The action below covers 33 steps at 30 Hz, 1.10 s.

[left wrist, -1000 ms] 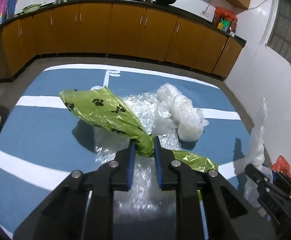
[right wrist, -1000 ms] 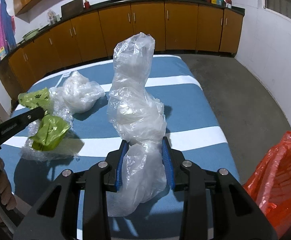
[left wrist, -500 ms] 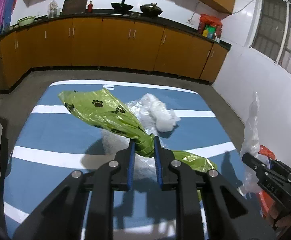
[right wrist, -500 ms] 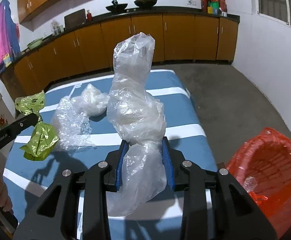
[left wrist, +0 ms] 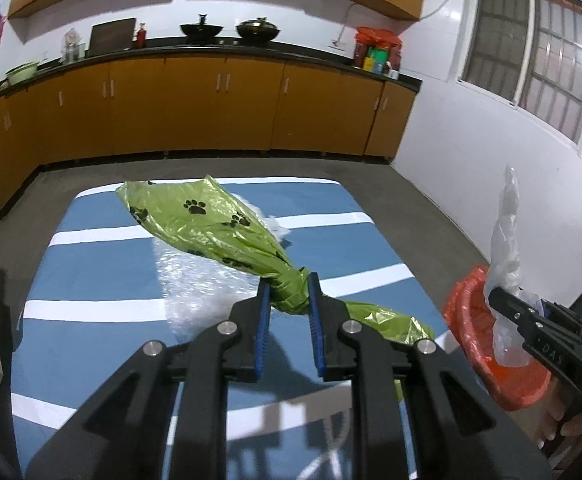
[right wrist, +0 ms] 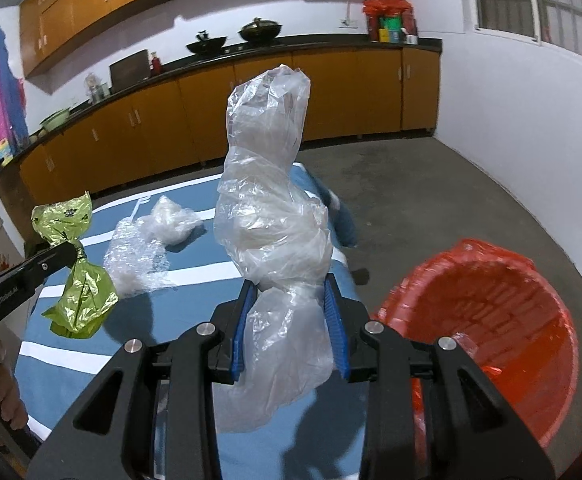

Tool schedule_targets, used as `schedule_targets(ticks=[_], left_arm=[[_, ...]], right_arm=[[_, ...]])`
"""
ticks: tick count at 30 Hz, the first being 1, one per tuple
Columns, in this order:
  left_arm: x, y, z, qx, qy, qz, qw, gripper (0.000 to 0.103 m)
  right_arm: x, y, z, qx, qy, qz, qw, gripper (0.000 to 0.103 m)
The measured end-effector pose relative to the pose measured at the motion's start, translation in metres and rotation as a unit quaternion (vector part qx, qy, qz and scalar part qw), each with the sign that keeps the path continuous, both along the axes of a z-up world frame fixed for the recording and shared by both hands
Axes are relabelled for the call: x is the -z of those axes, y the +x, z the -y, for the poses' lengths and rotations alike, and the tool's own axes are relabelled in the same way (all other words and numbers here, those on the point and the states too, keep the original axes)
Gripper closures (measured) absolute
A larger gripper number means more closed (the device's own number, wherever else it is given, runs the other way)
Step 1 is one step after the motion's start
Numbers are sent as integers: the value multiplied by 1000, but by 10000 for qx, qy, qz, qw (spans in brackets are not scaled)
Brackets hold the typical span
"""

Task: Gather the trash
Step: 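Carry the clear bag and green bag over the red wastebasket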

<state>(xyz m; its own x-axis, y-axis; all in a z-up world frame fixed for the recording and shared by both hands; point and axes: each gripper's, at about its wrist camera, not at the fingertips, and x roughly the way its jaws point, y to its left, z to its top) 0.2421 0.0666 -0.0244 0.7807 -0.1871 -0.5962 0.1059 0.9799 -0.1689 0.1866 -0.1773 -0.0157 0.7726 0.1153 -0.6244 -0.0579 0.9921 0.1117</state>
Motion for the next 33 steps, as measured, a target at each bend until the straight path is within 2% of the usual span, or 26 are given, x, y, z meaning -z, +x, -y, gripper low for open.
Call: schedule_targets(ticks=[16,33], left_arm=[[1,-13,87,987,91,33,9951,84],[9,-19,190,2131,-105,40,9770,84]], right_arm=[[9,-35,79,928,174,-112,9955,69],[9,-64,148,1735,338,-99,9842,69]])
